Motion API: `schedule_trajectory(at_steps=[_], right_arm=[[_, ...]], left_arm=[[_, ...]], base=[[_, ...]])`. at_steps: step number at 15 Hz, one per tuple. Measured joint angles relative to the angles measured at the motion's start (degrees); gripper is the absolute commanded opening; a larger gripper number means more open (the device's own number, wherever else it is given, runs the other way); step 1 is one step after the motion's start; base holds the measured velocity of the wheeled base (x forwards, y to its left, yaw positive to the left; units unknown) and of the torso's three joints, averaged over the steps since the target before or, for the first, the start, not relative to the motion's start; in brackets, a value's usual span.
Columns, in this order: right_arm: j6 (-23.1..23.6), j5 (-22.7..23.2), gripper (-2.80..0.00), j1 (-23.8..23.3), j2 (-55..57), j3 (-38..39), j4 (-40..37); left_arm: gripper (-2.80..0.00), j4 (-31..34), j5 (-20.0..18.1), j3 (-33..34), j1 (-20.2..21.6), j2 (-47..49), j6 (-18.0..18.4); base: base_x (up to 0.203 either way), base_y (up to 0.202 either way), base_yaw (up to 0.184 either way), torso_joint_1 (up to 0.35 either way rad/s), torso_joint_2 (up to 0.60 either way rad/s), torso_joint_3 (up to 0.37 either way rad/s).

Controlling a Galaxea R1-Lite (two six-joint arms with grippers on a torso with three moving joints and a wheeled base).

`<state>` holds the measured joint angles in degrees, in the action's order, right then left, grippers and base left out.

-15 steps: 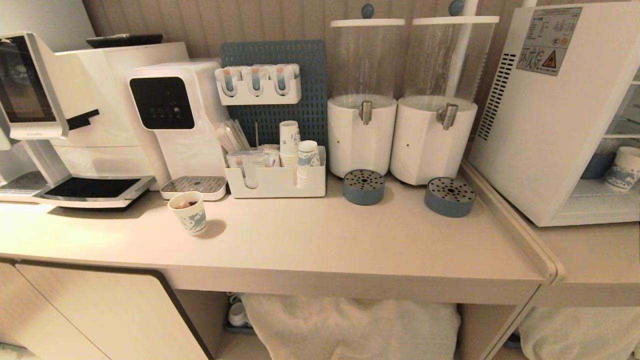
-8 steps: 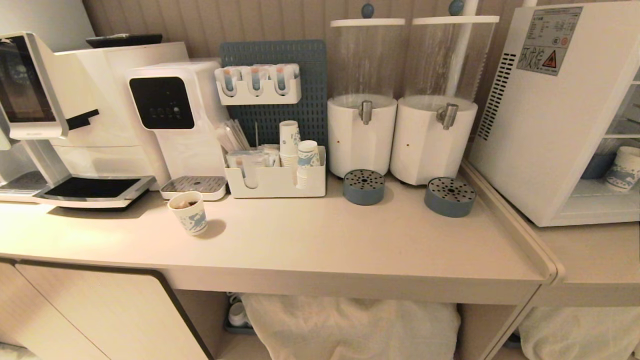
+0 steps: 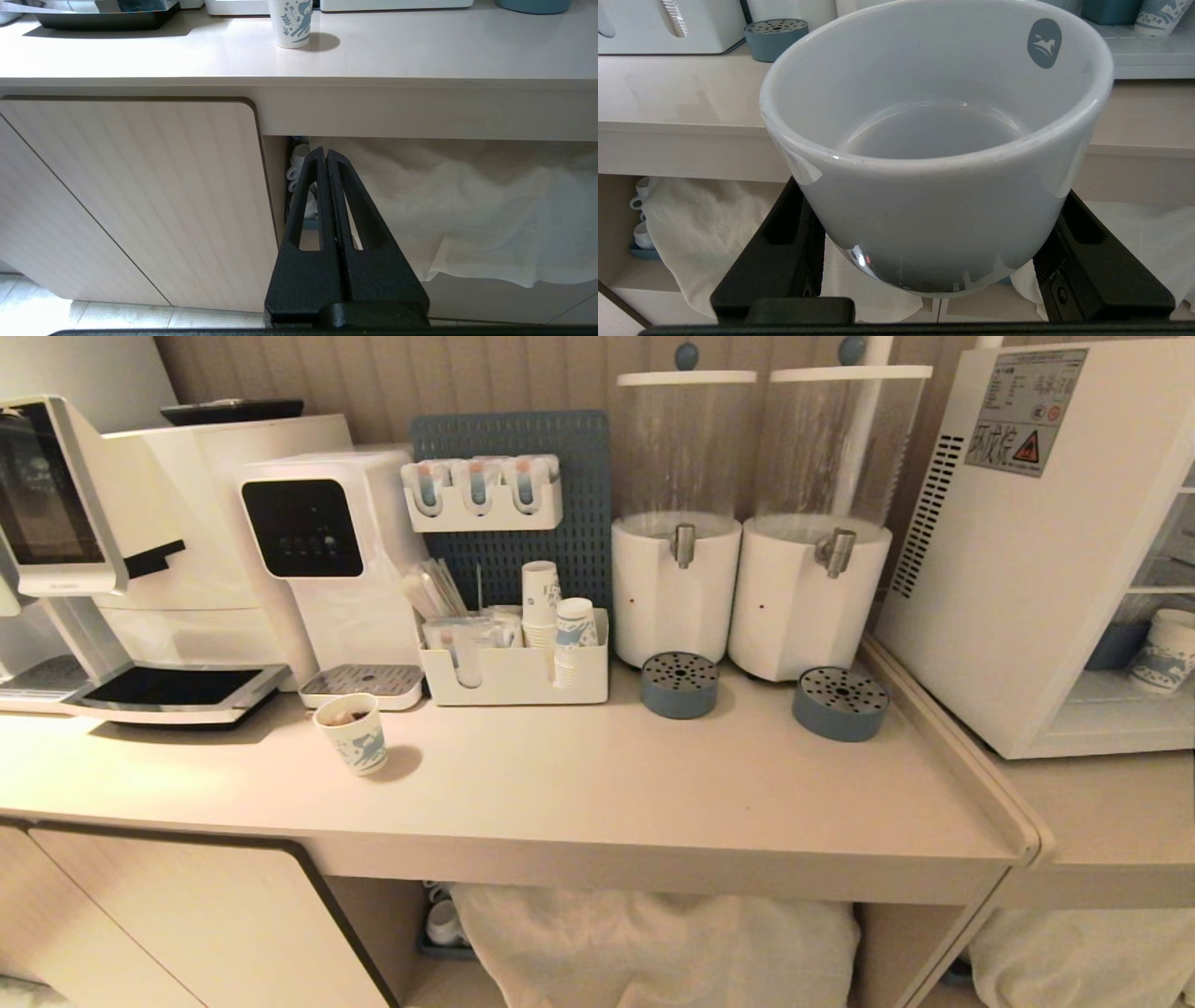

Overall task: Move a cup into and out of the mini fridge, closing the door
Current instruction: Put the ceramic cup in the freezer

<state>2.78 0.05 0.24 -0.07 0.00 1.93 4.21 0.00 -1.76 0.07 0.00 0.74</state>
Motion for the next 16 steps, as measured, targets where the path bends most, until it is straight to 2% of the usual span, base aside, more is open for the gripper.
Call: schedule_trajectory(at_steps=[14,16], right_arm=[[-1.05,-0.05,-2.8,0.0,0.07,0.0,0.05],[-1.06,-0.01,-2.8,-0.02,0.07,0.0,0.08]], left_arm=[[-2.8,0.0,0.1,0.0,0.0,0.0,-0.44],[-2.8,0.0,0.1,0.0,-0.04,0.0,-0.34]], base=[[0.0,0.0,0.0,0.0,0.0,0.0],[0.001,-0.103,0.018,0.002,0.0,0.002]])
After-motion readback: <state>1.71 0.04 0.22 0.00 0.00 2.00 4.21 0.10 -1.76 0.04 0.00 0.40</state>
